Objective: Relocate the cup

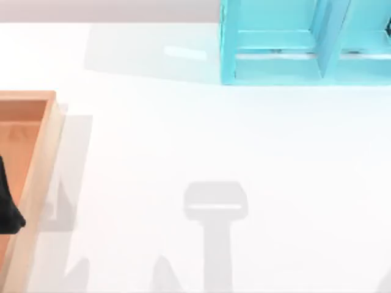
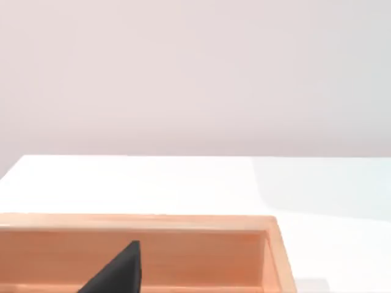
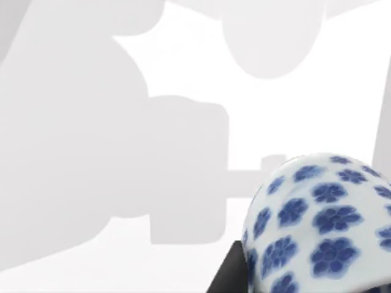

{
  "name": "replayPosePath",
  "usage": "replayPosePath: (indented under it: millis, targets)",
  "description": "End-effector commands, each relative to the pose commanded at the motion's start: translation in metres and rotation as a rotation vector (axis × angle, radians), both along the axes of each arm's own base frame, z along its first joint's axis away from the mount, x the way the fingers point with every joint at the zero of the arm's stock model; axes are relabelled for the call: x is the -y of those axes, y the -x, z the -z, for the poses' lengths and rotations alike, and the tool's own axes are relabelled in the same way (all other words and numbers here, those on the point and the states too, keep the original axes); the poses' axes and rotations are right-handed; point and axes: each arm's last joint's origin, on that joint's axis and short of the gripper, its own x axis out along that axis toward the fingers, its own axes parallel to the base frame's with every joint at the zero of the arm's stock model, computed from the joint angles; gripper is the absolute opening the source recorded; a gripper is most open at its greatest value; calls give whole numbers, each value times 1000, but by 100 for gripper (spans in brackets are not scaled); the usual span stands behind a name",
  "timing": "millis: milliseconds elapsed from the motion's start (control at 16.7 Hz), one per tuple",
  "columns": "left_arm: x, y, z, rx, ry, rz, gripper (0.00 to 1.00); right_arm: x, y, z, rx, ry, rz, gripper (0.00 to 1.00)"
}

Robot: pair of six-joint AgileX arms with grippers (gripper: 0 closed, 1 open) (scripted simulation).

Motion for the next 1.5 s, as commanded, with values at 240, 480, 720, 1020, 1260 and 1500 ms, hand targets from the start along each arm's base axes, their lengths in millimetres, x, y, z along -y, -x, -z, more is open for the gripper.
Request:
replayPosePath:
  millis: [240,480,720,1020,1260,1500]
  targets:
    - [0,0,0,0,0,0,100,-1,-1,-1,3,4,-1,0]
    - [0,0,0,0,0,0,100,0,-1,20,1,0,-1,0]
    - [0,0,0,0,0,0,100,0,-1,57,3,4,-1,0]
    - [0,0,0,0,0,0,100,0,0,65,0,0,0,0]
    - [0,0,0,0,0,0,100,0,0,65,0,0,0,30]
    - [0,0,0,0,0,0,100,0,0,65,0,0,0,60]
